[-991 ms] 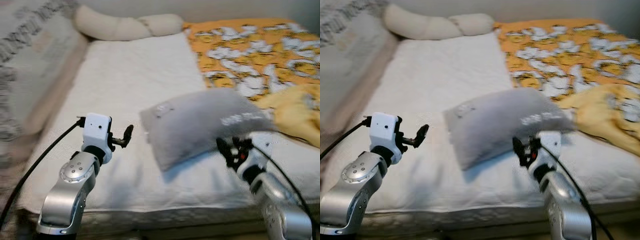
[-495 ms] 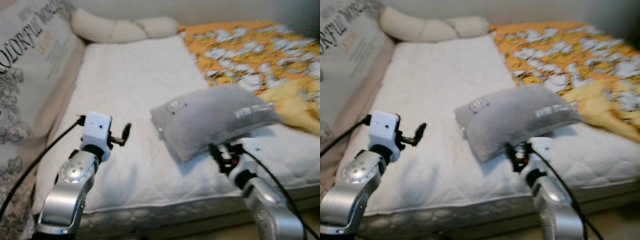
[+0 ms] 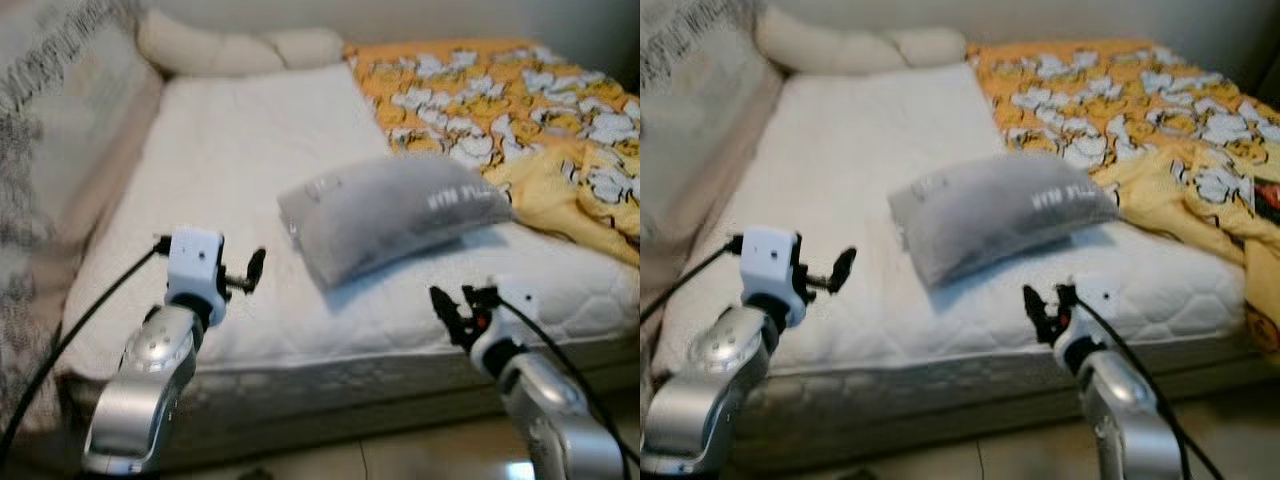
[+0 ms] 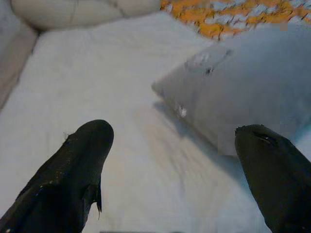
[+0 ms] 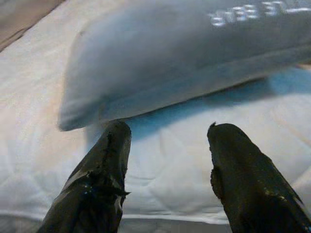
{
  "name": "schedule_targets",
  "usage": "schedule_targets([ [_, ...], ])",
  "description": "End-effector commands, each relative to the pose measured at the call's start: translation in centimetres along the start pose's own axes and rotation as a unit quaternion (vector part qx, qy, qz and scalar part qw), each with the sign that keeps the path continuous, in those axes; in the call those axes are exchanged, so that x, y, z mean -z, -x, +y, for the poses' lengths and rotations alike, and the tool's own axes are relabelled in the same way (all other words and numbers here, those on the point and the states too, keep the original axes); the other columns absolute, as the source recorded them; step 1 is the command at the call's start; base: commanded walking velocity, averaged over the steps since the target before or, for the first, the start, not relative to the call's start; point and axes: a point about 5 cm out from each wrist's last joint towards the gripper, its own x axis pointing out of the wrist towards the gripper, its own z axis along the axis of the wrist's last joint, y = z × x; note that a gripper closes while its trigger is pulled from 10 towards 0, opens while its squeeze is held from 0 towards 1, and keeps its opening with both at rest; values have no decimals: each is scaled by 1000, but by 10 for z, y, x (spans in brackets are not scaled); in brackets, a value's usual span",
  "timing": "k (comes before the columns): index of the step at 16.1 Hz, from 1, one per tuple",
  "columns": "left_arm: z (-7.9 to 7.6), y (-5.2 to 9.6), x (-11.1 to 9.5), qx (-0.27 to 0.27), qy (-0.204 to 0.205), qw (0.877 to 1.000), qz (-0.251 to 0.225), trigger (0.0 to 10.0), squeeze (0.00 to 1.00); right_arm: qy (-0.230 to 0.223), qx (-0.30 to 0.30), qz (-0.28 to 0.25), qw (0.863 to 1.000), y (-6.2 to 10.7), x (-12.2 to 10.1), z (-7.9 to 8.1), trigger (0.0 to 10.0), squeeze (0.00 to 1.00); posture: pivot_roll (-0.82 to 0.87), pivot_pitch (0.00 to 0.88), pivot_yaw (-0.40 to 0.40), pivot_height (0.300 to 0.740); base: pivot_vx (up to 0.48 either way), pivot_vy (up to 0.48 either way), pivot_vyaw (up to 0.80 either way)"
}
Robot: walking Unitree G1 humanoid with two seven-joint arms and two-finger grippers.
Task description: Clean up the room
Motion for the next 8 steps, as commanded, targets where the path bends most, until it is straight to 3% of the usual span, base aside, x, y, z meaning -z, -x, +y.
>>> schedule_targets([
  [1,6,2,-1,-12,8,1000,-2,10000,0,1,-7,-9,1000,0,-6,2,10000,0,29,0,-1,740,0,0,0],
  [4,4,5,0,-13,18,1000,-3,10000,0,32,-23,-6,999,0,-8,3,10000,0,37,0,-17,740,86,0,0],
  [6,3,6,1,-14,20,1000,-3,10000,0,28,-22,-6,999,-1,-8,4,10000,0,37,0,-20,740,276,0,800],
  [8,4,7,1,-15,19,1000,-1,10000,0,25,-31,-5,999,-2,-8,6,10000,0,39,0,-21,740,277,0,238],
])
